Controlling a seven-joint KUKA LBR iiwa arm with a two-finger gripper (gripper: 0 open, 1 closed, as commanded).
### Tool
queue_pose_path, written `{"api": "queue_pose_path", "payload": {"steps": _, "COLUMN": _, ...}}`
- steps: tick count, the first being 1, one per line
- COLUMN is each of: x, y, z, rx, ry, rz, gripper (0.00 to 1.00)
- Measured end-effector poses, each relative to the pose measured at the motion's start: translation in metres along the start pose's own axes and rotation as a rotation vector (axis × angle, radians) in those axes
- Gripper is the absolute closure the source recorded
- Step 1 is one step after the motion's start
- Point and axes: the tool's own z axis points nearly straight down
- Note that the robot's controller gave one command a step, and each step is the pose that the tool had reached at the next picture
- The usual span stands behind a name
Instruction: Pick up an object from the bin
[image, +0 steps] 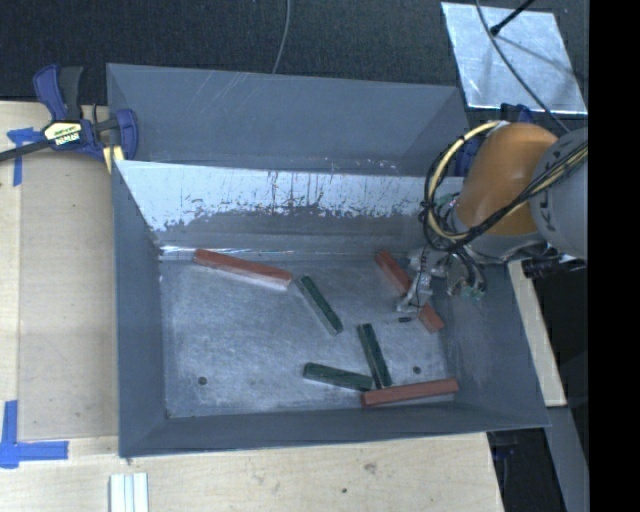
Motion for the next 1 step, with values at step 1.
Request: {"api": "queue_pose_path", "payload": {"steps": 1, "x": -0.0001, "y": 0.0001, "z": 0.0000, "rx": 0.000, "ry": 0.000, "rz": -0.001, "gripper": 1.00}}
